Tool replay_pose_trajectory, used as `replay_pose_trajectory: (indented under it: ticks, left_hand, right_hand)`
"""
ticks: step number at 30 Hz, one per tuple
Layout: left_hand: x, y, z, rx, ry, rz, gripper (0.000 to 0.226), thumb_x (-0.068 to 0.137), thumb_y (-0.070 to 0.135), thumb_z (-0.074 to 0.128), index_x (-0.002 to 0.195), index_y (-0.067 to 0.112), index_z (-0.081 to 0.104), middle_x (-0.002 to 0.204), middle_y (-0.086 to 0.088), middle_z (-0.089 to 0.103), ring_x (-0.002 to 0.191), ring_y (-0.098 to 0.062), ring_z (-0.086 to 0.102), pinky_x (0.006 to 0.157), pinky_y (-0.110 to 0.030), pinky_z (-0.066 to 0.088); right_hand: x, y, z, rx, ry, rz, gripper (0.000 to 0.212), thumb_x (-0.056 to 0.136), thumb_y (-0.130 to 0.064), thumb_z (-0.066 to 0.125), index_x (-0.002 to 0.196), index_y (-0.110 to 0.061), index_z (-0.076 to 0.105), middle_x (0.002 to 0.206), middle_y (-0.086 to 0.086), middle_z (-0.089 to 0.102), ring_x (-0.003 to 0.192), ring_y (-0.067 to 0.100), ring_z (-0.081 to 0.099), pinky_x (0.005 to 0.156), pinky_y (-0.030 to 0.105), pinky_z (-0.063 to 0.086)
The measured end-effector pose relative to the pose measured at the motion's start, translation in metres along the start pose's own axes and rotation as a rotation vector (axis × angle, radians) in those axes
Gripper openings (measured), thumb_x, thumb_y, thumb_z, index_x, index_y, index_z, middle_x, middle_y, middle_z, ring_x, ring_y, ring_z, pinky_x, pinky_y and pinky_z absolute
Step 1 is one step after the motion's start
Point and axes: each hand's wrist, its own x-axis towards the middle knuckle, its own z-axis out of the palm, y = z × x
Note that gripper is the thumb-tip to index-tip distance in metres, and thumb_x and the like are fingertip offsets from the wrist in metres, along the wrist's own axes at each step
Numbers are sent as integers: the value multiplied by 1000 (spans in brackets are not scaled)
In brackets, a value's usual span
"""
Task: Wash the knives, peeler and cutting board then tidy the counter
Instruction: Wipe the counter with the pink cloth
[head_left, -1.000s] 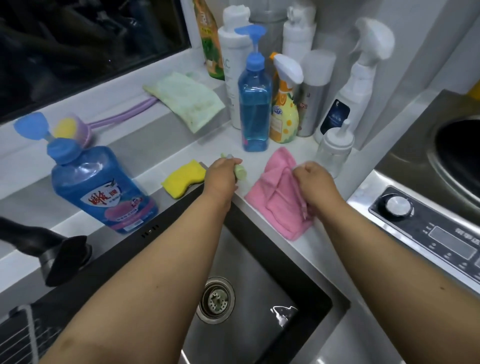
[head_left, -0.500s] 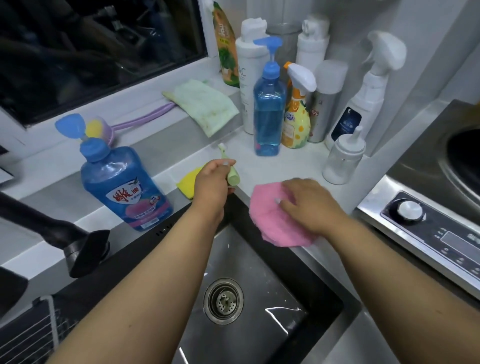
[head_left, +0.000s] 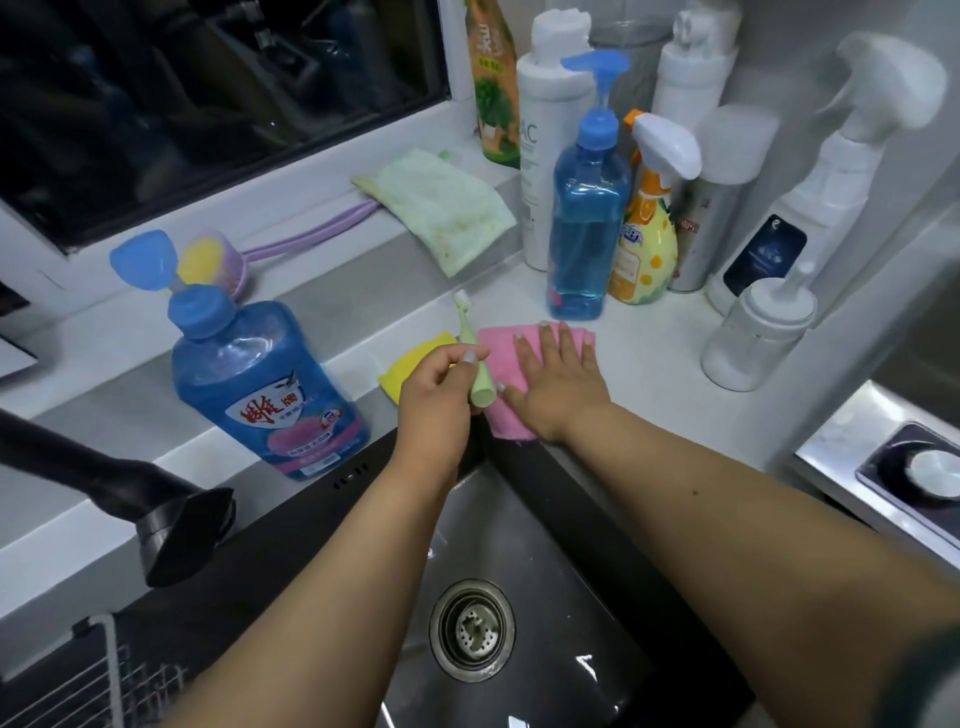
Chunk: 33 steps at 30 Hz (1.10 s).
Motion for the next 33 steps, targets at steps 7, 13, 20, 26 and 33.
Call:
replay_pose_trajectory:
  ticks: [7, 13, 20, 26, 33]
  left_hand:
    - [9, -9, 1, 31, 12, -2, 20, 96, 10, 50, 88, 15, 67, 81, -4, 61, 66, -9, 52, 56, -17, 45]
    - [9, -6, 15, 103, -5, 1, 20, 96, 11, 51, 89, 17, 69, 78, 5, 62, 68, -5, 53, 62, -19, 45]
    - [1, -22, 41, 273, -119, -61, 17, 95, 18, 54, 89, 24, 69, 76, 2, 61, 68, -13, 54, 69, -34, 51]
    - [-9, -29, 71, 549, -233, -22, 27, 97, 24, 48, 118, 23, 66, 122, 3, 64, 109, -18, 59, 102, -37, 45]
    - [-2, -33, 85, 777, -316, -6, 44, 99, 16, 43, 143, 14, 43, 148, -7, 42, 134, -23, 41, 108, -21, 26]
  right_hand:
    - [23, 2, 1, 22, 84, -183, 58, 99, -52, 10, 151, -33, -4, 161, -5, -9, 147, 21, -11, 117, 56, -4]
    - [-9, 17, 3, 70, 36, -122, 56, 100, -51, 12, 151, -37, -5, 160, -5, -10, 147, 21, -12, 117, 52, -9]
    - [-108, 63, 23, 85, 17, 0, 58, 97, -55, 8, 149, -38, -12, 159, -6, -14, 146, 20, -17, 117, 47, -13]
    - [-169, 84, 41, 55, 64, 60, 67, 85, -58, -3, 149, -38, -7, 161, -4, -3, 148, 21, -7, 114, 47, -14]
    - [-187, 83, 42, 127, 86, 67, 70, 85, -59, 4, 151, -36, 11, 160, -3, 11, 148, 23, 3, 113, 51, -12]
